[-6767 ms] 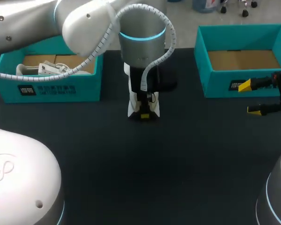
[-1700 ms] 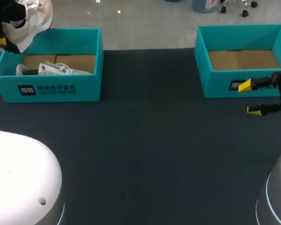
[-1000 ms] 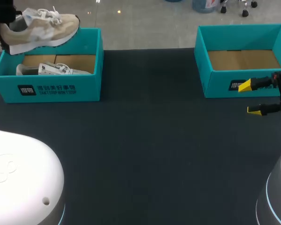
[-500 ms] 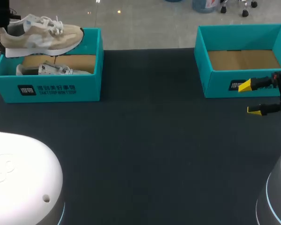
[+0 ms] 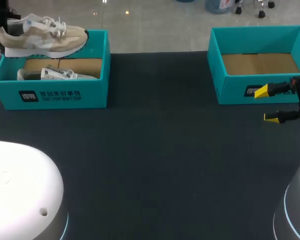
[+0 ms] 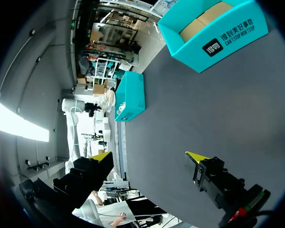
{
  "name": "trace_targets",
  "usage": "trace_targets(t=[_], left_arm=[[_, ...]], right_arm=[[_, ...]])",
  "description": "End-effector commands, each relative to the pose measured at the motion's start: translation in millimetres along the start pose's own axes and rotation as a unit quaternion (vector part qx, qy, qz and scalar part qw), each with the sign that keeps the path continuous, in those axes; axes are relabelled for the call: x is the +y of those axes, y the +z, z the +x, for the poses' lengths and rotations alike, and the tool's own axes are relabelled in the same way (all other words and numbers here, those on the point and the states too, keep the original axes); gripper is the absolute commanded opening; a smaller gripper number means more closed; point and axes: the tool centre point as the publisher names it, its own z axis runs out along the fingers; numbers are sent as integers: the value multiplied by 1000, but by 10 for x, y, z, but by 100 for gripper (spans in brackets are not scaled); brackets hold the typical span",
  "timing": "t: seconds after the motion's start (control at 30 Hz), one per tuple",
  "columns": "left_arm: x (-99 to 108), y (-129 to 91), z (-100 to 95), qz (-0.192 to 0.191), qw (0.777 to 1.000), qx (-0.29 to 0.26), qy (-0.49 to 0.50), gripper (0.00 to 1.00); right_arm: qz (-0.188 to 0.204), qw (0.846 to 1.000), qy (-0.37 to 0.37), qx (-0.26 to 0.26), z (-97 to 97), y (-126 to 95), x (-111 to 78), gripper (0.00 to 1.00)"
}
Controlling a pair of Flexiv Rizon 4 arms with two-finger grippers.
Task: Take the shoe out of the shoebox, open the shoe tongue, remove and reinsert the insole, then place the shoe into the shoebox
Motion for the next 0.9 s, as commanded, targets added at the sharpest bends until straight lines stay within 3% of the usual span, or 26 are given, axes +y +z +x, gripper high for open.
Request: trace_targets(t=[0.03, 0.33, 0.57, 0.9], left_arm=[[203, 145, 61, 5, 1000, -7, 1, 0], [426, 268, 50, -10, 1000, -9, 16, 0], [524, 405, -97, -15, 1000, -24, 14, 0], [677, 766, -303, -32, 999, -21, 23, 0]], right_arm=[[0, 1000, 1, -2, 5, 1, -9, 100], [0, 1000, 1, -2, 5, 1, -9, 100], [0, 1000, 1, -2, 5, 1, -9, 100], [0, 1000, 1, -2, 5, 1, -9, 100]])
